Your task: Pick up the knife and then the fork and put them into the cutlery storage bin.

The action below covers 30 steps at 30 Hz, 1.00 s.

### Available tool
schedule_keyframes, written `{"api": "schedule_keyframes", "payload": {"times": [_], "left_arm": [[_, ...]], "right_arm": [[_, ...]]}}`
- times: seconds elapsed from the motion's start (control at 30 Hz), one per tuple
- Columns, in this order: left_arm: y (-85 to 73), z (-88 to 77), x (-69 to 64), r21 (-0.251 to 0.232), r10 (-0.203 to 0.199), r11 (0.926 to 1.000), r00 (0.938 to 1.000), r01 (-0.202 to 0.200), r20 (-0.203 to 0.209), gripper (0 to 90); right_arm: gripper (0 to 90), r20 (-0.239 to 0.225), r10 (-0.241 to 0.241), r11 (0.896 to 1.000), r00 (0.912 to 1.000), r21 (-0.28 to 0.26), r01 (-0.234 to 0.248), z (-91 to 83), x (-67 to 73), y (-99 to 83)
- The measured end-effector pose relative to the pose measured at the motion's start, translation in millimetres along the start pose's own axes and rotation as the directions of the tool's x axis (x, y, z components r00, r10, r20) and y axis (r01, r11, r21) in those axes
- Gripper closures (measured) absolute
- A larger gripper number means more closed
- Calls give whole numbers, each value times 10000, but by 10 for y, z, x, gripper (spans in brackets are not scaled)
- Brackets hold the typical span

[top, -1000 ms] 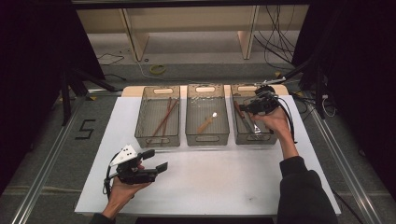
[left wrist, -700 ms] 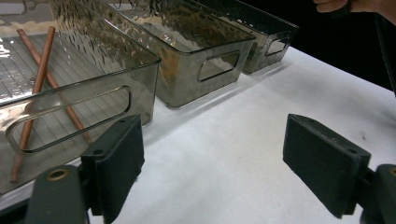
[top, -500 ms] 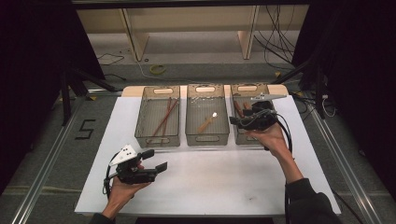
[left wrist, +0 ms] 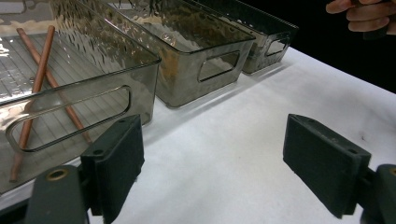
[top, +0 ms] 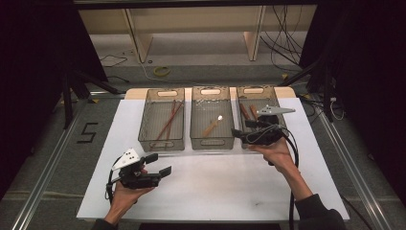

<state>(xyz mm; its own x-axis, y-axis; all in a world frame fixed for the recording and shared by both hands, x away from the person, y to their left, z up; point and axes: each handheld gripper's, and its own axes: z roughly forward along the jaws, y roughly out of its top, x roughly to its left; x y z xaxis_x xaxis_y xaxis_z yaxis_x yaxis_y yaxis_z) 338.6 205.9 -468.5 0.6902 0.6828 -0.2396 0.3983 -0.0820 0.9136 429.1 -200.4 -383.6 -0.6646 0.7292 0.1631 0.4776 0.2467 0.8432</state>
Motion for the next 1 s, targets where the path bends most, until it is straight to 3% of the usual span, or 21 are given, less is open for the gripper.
{"api": "schedule_keyframes", "payload": {"times": [0.57,1.0], "left_arm": [[3,-1,-6,-8,-11,10000,10000,11,82,197],[6,-3,-8,18,21,10000,9999,-22,129,197]], "right_arm": [[278,-322,-193,9997,9993,-143,188,6,132,-195],[254,-383,-278,9980,9989,-570,255,-52,207,-293]]}}
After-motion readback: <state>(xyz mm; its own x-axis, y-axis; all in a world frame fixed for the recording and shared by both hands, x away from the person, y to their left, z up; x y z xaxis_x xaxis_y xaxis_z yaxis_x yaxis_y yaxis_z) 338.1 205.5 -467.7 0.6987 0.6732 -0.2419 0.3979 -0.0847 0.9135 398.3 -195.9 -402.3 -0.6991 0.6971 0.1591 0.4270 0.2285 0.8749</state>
